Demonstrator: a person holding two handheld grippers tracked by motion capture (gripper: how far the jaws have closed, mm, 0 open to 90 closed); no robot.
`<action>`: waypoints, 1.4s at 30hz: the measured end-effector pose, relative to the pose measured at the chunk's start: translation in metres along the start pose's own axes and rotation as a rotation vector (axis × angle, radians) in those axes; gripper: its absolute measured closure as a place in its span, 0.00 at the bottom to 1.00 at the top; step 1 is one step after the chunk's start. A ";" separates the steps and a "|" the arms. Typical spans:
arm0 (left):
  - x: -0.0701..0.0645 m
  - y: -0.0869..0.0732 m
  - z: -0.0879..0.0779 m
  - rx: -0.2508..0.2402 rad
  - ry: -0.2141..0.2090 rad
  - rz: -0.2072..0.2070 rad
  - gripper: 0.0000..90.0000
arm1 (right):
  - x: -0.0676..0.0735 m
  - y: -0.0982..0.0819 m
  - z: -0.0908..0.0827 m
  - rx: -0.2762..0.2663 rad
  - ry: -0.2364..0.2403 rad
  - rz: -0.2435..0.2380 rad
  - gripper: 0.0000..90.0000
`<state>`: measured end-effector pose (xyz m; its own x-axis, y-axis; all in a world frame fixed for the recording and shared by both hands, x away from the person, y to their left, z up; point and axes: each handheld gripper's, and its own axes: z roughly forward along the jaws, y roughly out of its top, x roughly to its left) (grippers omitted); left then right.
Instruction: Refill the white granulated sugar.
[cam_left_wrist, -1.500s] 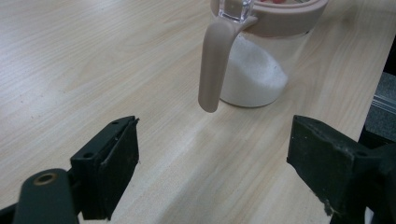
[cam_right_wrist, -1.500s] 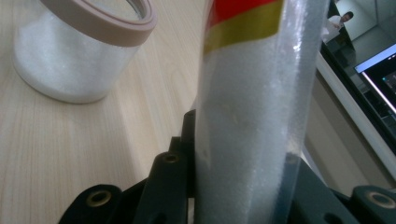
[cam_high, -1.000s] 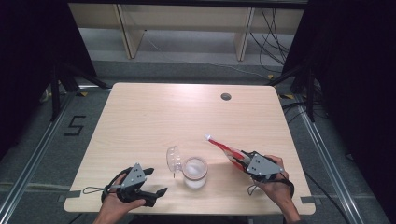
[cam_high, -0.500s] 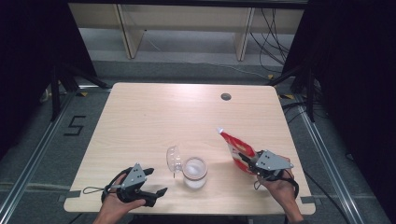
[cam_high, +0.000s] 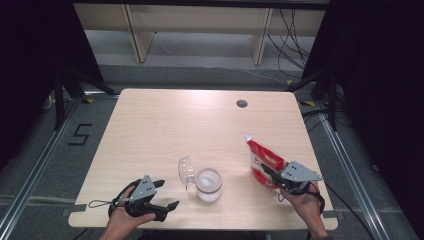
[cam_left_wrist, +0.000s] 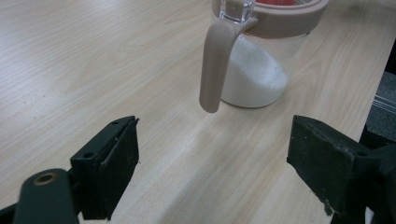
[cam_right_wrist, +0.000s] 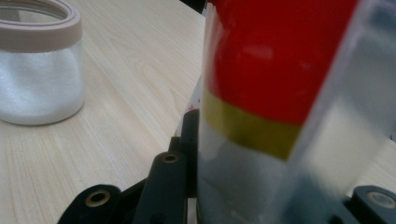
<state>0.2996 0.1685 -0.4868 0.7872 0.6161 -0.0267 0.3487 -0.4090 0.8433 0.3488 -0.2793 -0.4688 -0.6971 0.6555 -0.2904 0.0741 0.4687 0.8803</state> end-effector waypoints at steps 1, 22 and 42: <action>0.000 0.000 0.000 0.000 0.000 -0.002 0.18 | -0.001 0.000 -0.001 0.008 0.004 0.004 0.84; 0.000 0.000 0.001 -0.003 -0.003 -0.003 0.18 | -0.005 -0.006 -0.008 0.003 -0.032 0.056 0.74; -0.001 0.000 0.002 0.000 0.003 -0.026 0.18 | 0.011 -0.007 -0.023 0.034 -0.078 0.222 0.51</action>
<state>0.2999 0.1666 -0.4876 0.7761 0.6289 -0.0469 0.3689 -0.3924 0.8426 0.3243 -0.2893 -0.4698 -0.6042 0.7876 -0.1206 0.2443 0.3272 0.9128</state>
